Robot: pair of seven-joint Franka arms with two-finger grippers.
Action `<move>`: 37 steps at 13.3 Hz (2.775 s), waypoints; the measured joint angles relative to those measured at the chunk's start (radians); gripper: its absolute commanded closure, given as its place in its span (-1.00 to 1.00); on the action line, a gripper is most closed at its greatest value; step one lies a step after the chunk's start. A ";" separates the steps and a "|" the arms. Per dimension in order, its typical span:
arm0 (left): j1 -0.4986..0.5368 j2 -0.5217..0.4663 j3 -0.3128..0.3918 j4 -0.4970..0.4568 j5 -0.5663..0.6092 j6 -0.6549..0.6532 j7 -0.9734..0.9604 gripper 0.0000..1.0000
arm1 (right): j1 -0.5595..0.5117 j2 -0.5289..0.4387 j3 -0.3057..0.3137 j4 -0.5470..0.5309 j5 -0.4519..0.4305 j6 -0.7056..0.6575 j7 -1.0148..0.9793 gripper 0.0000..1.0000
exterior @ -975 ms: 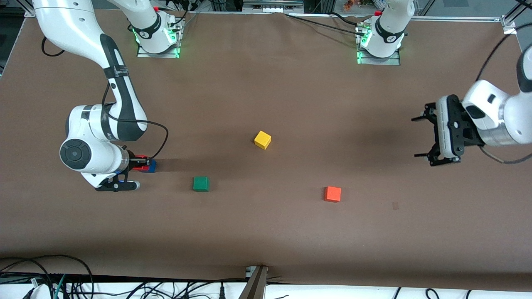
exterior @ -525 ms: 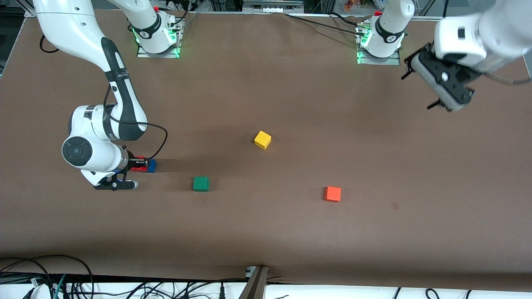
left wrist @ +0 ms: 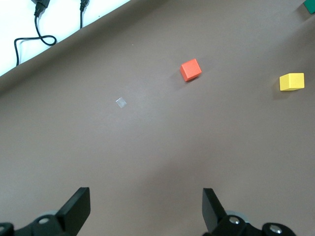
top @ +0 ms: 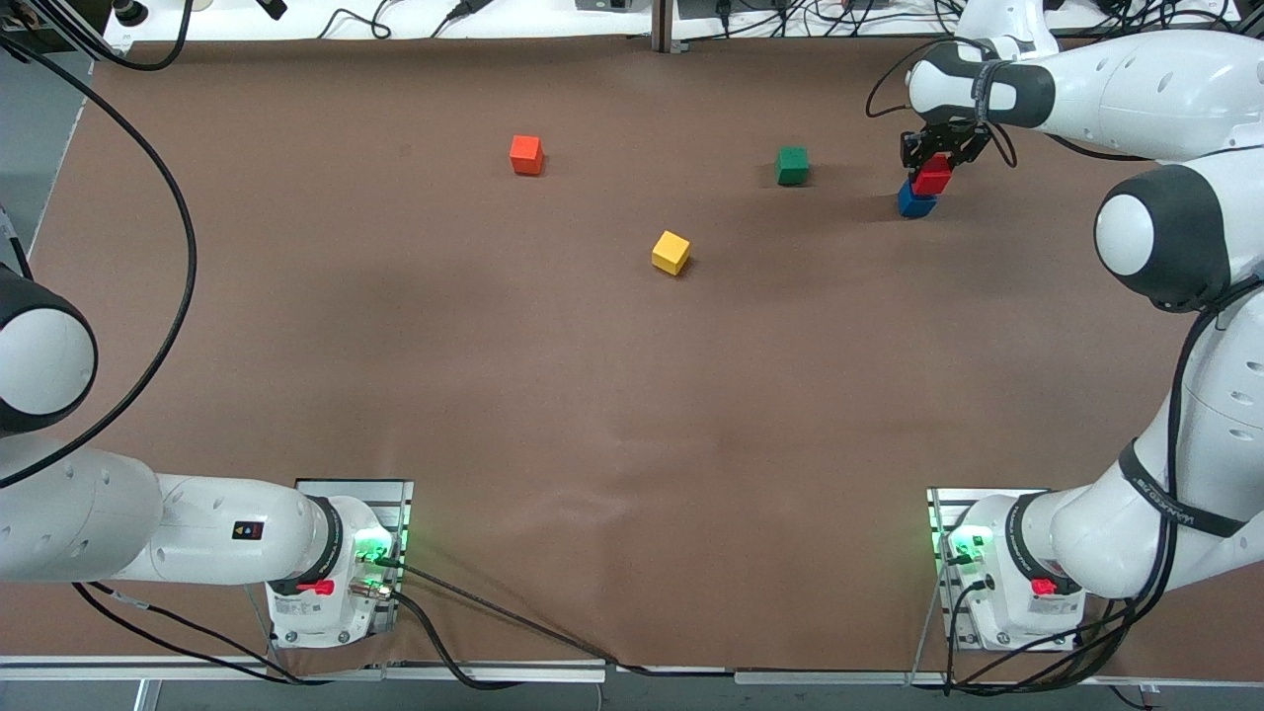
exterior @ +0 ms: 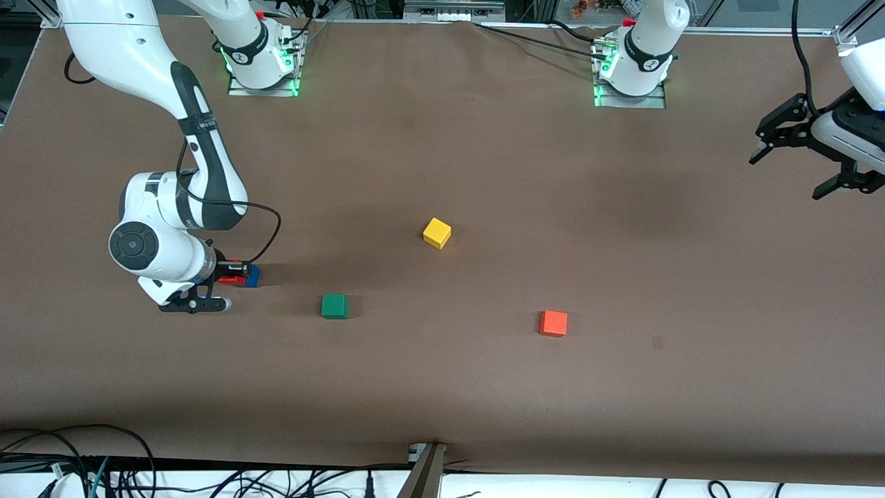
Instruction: Pass red block to right arm, stack on blue
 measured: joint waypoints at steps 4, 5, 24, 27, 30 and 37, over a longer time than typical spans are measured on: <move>0.003 -0.013 -0.002 -0.017 0.000 -0.002 -0.124 -1.00 | 0.001 -0.009 0.000 -0.024 0.000 0.010 0.000 0.97; 0.005 -0.014 -0.001 -0.021 0.000 -0.014 -0.165 -1.00 | 0.001 -0.016 0.000 -0.038 0.000 0.023 0.000 0.97; -0.001 -0.009 -0.025 -0.004 0.024 -0.161 -0.433 -1.00 | 0.000 -0.123 -0.062 0.334 -0.004 -0.453 -0.103 -1.00; 0.001 -0.008 -0.027 -0.004 0.013 -0.166 -0.431 -1.00 | 0.000 -0.126 -0.062 0.468 -0.004 -0.634 -0.103 -1.00; 0.003 -0.007 -0.023 -0.004 0.008 -0.174 -0.429 -1.00 | 0.003 -0.136 -0.051 0.580 -0.004 -0.793 -0.101 -1.00; 0.002 -0.007 -0.029 -0.003 0.008 -0.179 -0.428 -1.00 | -0.169 -0.375 0.137 0.456 -0.014 -0.906 -0.096 -1.00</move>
